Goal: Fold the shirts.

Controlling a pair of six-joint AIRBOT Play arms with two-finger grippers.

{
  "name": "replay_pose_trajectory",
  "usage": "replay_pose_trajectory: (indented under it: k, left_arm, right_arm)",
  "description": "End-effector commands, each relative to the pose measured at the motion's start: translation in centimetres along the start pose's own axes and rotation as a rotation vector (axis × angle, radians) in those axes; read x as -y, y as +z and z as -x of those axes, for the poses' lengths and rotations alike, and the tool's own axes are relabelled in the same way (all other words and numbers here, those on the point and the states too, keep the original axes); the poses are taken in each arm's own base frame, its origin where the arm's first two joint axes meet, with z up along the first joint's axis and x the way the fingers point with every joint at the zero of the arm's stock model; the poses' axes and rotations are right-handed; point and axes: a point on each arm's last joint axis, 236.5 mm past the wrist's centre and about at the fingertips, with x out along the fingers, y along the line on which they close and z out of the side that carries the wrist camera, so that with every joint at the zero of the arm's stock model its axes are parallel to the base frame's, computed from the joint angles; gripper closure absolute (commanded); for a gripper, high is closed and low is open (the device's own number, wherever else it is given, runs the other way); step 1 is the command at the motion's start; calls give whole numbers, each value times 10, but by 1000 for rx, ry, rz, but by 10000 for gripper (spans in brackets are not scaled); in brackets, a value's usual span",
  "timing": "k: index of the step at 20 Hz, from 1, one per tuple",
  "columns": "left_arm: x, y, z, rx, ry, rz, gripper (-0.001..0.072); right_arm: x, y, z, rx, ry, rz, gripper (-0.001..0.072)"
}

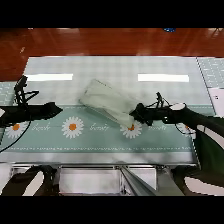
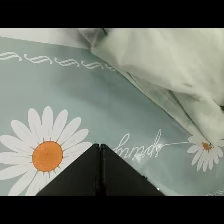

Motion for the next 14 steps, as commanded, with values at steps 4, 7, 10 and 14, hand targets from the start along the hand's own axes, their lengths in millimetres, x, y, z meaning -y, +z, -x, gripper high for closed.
replay_pose_trajectory:
  k: [4,7,10,14]
  left_arm:
    - [0,0,0,-1,-2,1,686]
    - [0,0,0,-1,-2,1,686]
    - [0,0,0,0,-1,-2,686]
    - [0,0,0,-1,-2,-2,686]
  right_arm:
    - [-149,28,11,20,197,347,689]
    - [-213,49,50,80,188,487,690]
    - [-255,74,101,180,136,611,690]
    - [-259,122,189,293,69,589,690]
